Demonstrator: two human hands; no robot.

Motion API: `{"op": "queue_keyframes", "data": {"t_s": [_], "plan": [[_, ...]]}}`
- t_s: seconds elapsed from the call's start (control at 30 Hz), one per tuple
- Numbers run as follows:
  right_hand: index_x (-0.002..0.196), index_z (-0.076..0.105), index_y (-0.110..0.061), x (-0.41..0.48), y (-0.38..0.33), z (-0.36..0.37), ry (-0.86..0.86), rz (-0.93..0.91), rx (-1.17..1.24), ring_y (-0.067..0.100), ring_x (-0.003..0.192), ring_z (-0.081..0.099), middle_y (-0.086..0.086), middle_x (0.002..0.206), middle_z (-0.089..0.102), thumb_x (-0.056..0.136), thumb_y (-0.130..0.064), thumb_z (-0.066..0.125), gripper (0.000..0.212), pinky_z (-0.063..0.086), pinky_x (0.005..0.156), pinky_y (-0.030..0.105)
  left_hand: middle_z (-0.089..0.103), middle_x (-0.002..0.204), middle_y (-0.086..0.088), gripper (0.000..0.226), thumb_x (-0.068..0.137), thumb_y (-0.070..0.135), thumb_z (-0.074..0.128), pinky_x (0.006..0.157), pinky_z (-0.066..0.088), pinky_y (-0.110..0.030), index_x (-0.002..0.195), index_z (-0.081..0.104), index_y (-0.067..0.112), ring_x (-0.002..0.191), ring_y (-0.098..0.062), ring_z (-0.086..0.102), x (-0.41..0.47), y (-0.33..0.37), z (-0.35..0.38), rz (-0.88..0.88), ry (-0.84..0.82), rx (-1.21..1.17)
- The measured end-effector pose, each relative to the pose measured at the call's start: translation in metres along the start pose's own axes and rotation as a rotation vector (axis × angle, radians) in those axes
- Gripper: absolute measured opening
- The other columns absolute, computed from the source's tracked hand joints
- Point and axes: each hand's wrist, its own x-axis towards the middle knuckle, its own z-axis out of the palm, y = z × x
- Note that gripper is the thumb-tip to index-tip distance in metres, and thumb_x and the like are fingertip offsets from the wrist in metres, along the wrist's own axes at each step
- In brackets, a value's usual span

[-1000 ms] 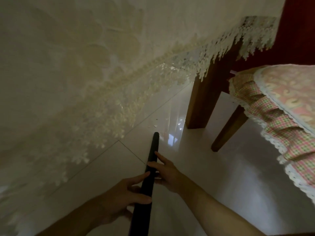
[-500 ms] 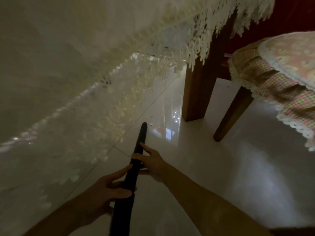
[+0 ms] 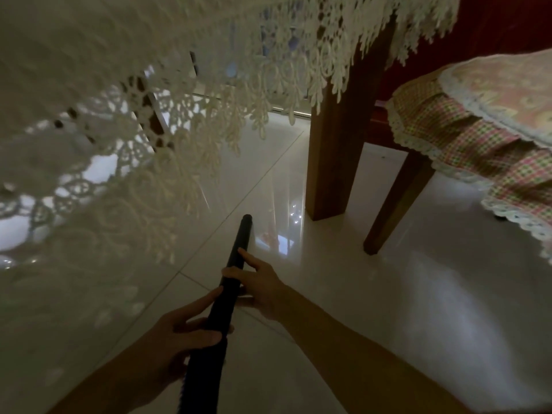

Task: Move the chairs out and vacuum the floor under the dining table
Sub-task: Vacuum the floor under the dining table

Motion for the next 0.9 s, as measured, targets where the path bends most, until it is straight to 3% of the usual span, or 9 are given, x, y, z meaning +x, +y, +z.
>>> {"op": "queue_keyframes", "data": {"t_s": [0.1, 0.2, 0.3, 0.37, 0.47, 0.73, 0.9], "plan": [[0.153, 0.031, -0.025, 0.01, -0.01, 0.003, 0.009, 0.006, -0.026, 0.023, 0.084, 0.07, 0.016, 0.122, 0.063, 0.085, -0.008, 0.074, 0.082, 0.058, 0.062, 0.031, 0.072, 0.108, -0.019, 0.108, 0.03, 0.016, 0.095, 0.067, 0.057, -0.04, 0.131, 0.06, 0.034, 0.08, -0.031, 0.07, 0.007, 0.007, -0.001, 0.018, 0.032, 0.006], [0.152, 0.033, -0.026, 0.016, -0.017, 0.001, 0.003, 0.009, -0.043, 0.024, 0.086, 0.07, 0.018, 0.127, 0.061, 0.084, -0.01, 0.075, 0.082, 0.058, 0.063, 0.032, 0.071, 0.105, -0.022, 0.101, 0.037, 0.015, 0.09, 0.077, 0.053, -0.047, 0.132, 0.06, 0.034, 0.079, -0.035, 0.068, 0.015, 0.014, 0.001, 0.03, 0.045, -0.005], [0.151, 0.035, -0.026, 0.015, -0.024, -0.008, 0.02, 0.008, -0.031, 0.026, 0.089, 0.07, 0.02, 0.129, 0.059, 0.084, -0.009, 0.076, 0.08, 0.058, 0.063, 0.031, 0.071, 0.105, -0.023, 0.102, 0.037, 0.014, 0.089, 0.073, 0.054, -0.045, 0.133, 0.059, 0.032, 0.08, -0.035, 0.069, 0.024, 0.017, 0.006, 0.034, 0.03, -0.012], [0.151, 0.034, -0.024, 0.01, -0.027, -0.016, 0.014, 0.004, -0.018, 0.027, 0.092, 0.069, 0.021, 0.131, 0.057, 0.084, -0.009, 0.075, 0.079, 0.058, 0.063, 0.031, 0.071, 0.109, -0.022, 0.103, 0.038, 0.015, 0.09, 0.074, 0.055, -0.045, 0.134, 0.058, 0.033, 0.09, -0.036, 0.07, 0.027, 0.018, 0.012, 0.029, 0.016, -0.008], [0.151, 0.035, -0.024, 0.003, -0.03, -0.03, 0.037, -0.007, -0.018, 0.031, 0.098, 0.068, 0.02, 0.129, 0.057, 0.084, -0.009, 0.074, 0.079, 0.06, 0.068, 0.034, 0.07, 0.113, -0.021, 0.101, 0.04, 0.015, 0.088, 0.088, 0.052, -0.052, 0.134, 0.058, 0.034, 0.104, -0.038, 0.066, 0.031, 0.019, 0.025, 0.02, 0.012, 0.003], [0.148, 0.04, -0.026, -0.021, -0.029, -0.059, 0.093, -0.031, -0.009, 0.03, 0.09, 0.071, 0.018, 0.116, 0.065, 0.086, -0.008, 0.072, 0.072, 0.059, 0.069, 0.036, 0.069, 0.112, -0.02, 0.081, 0.058, 0.006, 0.079, 0.094, 0.05, -0.055, 0.13, 0.059, 0.036, 0.089, -0.03, 0.069, 0.034, 0.014, 0.052, -0.034, -0.008, 0.066], [0.149, 0.04, -0.03, -0.038, -0.017, -0.061, 0.12, -0.043, -0.004, 0.032, 0.094, 0.069, 0.016, 0.117, 0.064, 0.087, -0.009, 0.071, 0.072, 0.059, 0.07, 0.036, 0.07, 0.113, -0.012, 0.092, 0.056, 0.013, 0.084, 0.086, 0.056, -0.044, 0.138, 0.051, 0.038, 0.102, -0.029, 0.069, 0.028, 0.005, 0.055, -0.07, -0.08, 0.161]]}}
